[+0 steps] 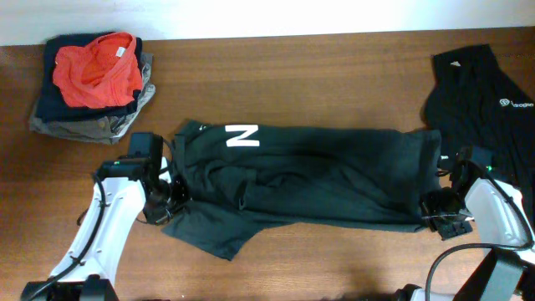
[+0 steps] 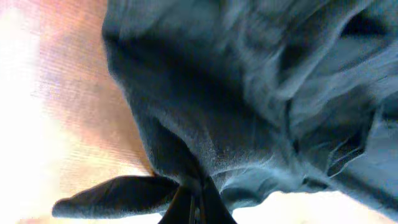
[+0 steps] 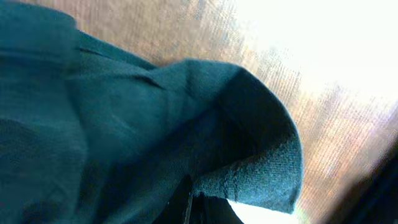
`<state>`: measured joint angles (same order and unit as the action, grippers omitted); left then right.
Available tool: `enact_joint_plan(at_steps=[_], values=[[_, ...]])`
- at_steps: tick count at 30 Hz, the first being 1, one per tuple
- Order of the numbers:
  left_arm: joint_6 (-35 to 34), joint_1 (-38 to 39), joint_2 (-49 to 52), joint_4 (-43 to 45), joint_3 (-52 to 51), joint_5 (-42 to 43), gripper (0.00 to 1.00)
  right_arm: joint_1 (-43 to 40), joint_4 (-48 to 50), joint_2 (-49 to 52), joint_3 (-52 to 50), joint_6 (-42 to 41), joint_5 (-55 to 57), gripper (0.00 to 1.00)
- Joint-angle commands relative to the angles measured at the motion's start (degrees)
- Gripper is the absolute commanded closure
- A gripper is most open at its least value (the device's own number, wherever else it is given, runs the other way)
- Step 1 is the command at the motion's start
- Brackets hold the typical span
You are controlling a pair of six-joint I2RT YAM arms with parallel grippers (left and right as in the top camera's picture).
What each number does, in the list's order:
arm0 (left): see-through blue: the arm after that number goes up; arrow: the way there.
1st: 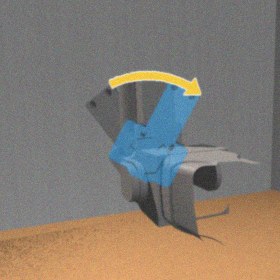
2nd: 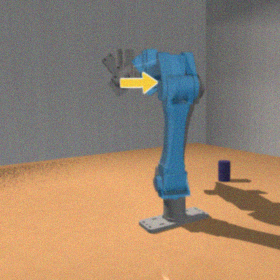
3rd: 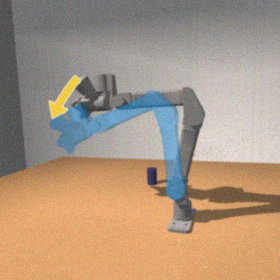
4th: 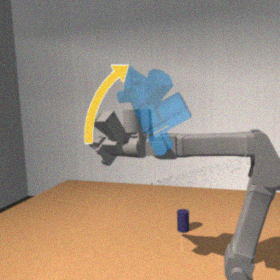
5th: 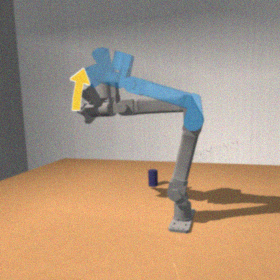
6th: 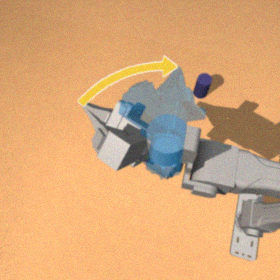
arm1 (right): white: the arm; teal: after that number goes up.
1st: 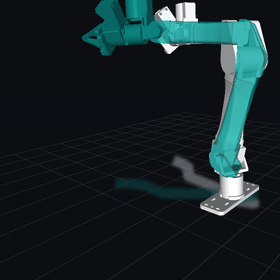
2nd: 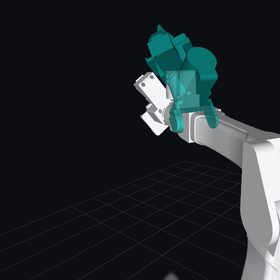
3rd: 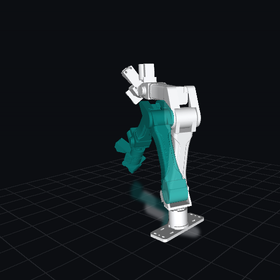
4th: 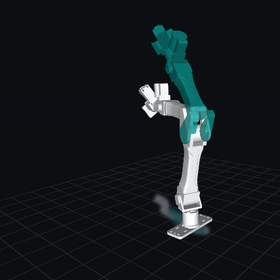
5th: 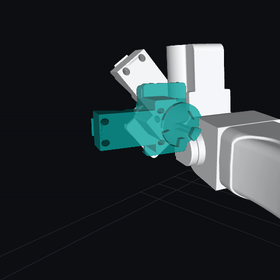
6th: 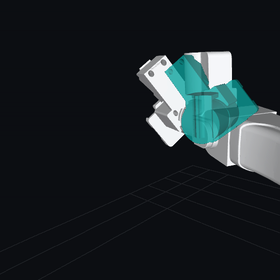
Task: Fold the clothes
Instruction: 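Lift the bottom hem and fold it up toward the top edge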
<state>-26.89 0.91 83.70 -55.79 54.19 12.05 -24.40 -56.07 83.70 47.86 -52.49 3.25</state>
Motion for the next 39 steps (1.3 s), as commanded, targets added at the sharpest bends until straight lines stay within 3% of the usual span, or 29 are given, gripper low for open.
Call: enact_joint_plan(at_steps=[1,16,39], values=[[-0.5,0.2,-0.9,2.2,1.0,0.9,0.99,-0.4,1.6,0.2,1.0,-0.5,1.4,0.92],[-0.5,0.2,-0.9,18.1,1.0,0.6,0.99,-0.4,9.4,0.2,1.0,-0.5,-2.8,0.96],[-0.5,0.2,-0.9,34.0,1.0,-3.5,0.99,-0.4,22.7,0.2,1.0,-0.5,-12.3,0.96]])
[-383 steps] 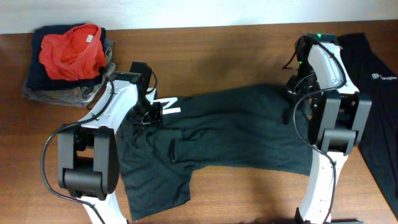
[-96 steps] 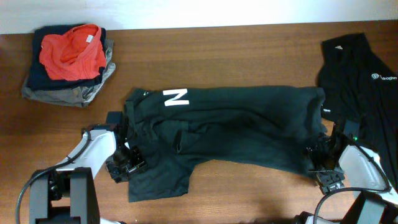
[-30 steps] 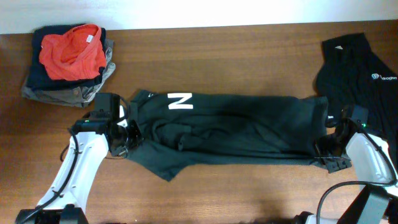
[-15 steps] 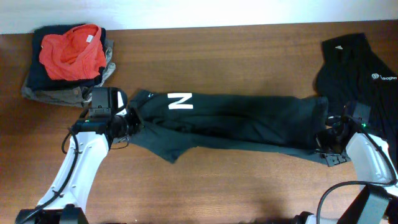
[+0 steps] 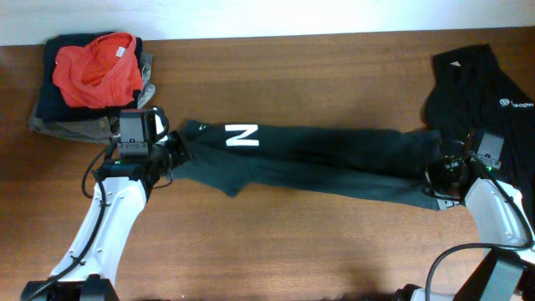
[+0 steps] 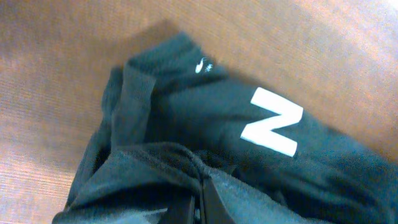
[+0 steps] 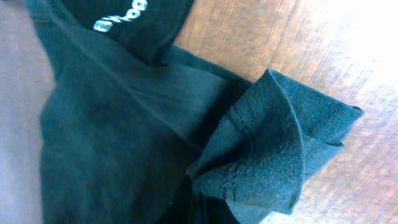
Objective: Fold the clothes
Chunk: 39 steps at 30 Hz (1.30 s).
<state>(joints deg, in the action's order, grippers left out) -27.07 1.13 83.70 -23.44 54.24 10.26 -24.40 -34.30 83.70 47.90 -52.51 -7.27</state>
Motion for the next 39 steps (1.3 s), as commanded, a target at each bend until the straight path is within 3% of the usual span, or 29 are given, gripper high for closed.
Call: enact_joint_plan(at_steps=[1,16,29,32,34,39], values=[[-0.3,0.0,-0.9,2.7,1.0,-1.7,0.99,-0.4,1.4,0.2,1.0,-0.5,-1.8,0.96],[-0.3,0.0,2.7,7.5,1.0,-4.3,0.98,4.0,8.4,0.6,0.9,-0.5,0.1,0.96],[-0.3,0.0,11.2,17.7,1.0,-4.3,0.91,9.5,15.1,5.6,0.9,-0.3,7.2,0.94],[-0.3,0.0,12.8,18.5,1.0,-4.9,0.81,9.5,15.4,7.5,0.9,-0.3,8.8,0.79],[-0.1,0.0,13.4,18.4,1.0,-6.3,0.75,9.5,15.5,8.6,0.9,0.0,9.6,0.63],[4.1,0.0,13.6,18.3,1.0,-7.1,0.5,9.5,15.7,9.2,1.1,5.6,9.7,0.03]])
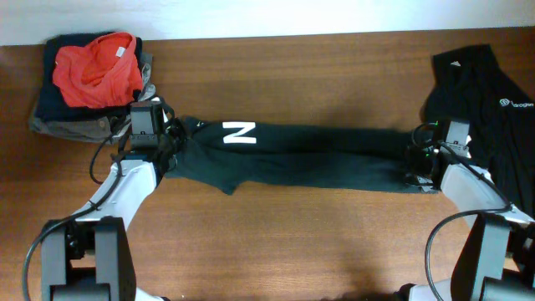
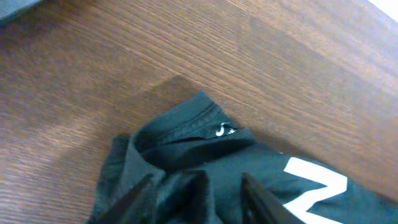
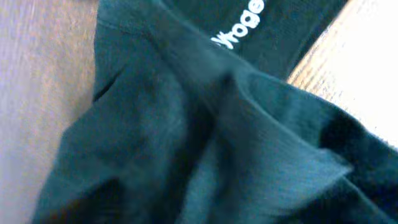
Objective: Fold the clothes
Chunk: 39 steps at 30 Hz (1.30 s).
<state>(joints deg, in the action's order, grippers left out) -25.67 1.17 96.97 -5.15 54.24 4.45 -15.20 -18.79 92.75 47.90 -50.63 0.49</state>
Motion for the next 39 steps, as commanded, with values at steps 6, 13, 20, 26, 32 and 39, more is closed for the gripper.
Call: enact_joint_plan(at_steps=[6,13,20,26,32,39], values=[[3.7,-0.1,-3.7,-5.6,3.4,-1.3,0.37,0.1,-4.3,-2.0,5.4,12.0,1.8,0.01],[5.7,-0.1,-11.7,-24.9,10.4,-1.3,0.35,0.2,-25.4,-5.1,20.4,15.3,1.7,0.01],[1.5,0.0,-12.8,-46.8,11.3,1.7,0.35,0.2,-46.2,-5.2,29.7,17.7,1.0,0.01],[-0.6,0.0,-8.8,-53.9,11.2,4.4,0.36,0.2,-50.5,-5.2,28.9,17.6,-2.5,0.01],[-1.3,0.0,-5.1,-49.0,7.9,13.3,0.36,0.2,-51.3,-5.2,28.4,17.6,-4.9,0.01],[-5.6,0.0,-3.0,-41.5,2.2,13.4,0.37,0.2,-51.8,-5.2,28.4,17.6,-5.0,0.01]])
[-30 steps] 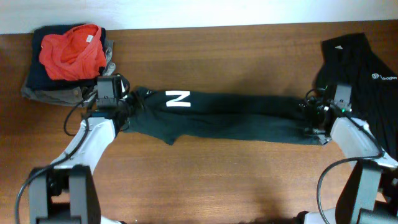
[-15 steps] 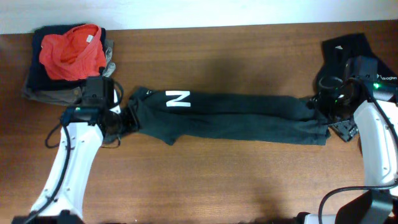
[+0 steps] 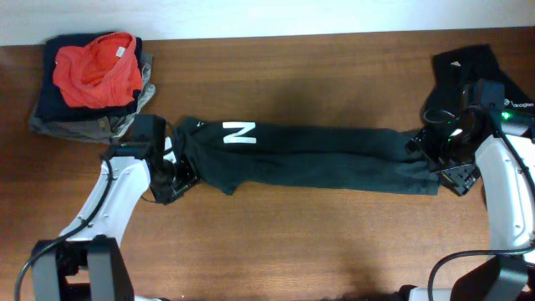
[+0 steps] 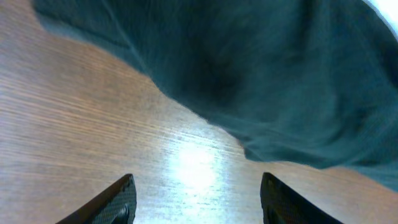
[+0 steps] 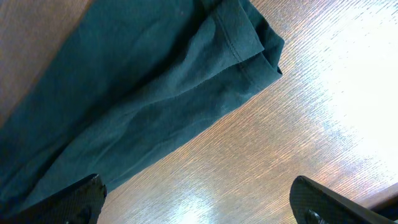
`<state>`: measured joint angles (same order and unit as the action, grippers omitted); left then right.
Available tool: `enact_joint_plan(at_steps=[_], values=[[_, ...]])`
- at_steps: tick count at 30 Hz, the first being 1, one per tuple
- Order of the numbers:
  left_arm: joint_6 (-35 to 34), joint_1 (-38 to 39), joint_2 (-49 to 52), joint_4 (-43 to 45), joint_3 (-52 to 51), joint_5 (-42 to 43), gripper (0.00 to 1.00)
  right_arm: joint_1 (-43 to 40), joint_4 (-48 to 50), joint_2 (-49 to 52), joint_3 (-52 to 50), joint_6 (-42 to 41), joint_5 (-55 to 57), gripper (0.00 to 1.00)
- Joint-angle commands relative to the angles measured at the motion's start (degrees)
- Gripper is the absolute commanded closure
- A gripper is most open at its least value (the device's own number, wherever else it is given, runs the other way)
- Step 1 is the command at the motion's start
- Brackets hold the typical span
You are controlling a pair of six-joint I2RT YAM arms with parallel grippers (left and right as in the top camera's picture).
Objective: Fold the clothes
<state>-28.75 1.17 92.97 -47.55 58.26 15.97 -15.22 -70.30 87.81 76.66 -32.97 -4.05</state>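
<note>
A dark green garment (image 3: pixel 318 163) with a white N lies as a long narrow band across the table. At its left end my left gripper (image 3: pixel 174 182) stands open; in the left wrist view the gripper (image 4: pixel 199 205) has bare wood between its fingers and the cloth (image 4: pixel 249 74) just beyond them. By the band's right end my right gripper (image 3: pixel 451 171) is also open. The right wrist view shows this gripper (image 5: pixel 199 205) over bare wood, with the garment's hemmed corner (image 5: pixel 124 93) ahead of it.
A stack of folded clothes topped by a red garment (image 3: pixel 96 67) sits at the back left. A black garment (image 3: pixel 476 92) with a small logo lies at the back right, close behind my right arm. The wooden table (image 3: pixel 292 242) runs along the front.
Both grippers were on the ends of the garment; now they stand wide open off the cloth, nearer the front, over bare wood. The garment lies where it was, barely changed.
Both grippers were shut on the near edge of the wide, rumpled garment. Then the garment was a narrow band, its near edge at the far edge, both still gripping. Then the grippers sat at the band's ends. Now they are open and off it.
</note>
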Motion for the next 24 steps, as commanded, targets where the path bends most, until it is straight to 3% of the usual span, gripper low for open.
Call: enact_joint_plan(at_steps=[1,13,24], values=[[-2.7,0.0,1.2,1.2,-2.3,1.9,0.37,0.3,-0.2,-0.2,-0.4,0.0,-0.4,0.01],[-2.7,0.7,2.0,13.6,-4.1,1.9,0.4,0.3,0.0,-0.2,-0.4,0.0,-0.4,0.01],[-3.8,2.5,6.8,15.6,-4.2,1.7,0.4,0.3,0.0,-0.2,-0.4,0.0,-0.4,0.01]])
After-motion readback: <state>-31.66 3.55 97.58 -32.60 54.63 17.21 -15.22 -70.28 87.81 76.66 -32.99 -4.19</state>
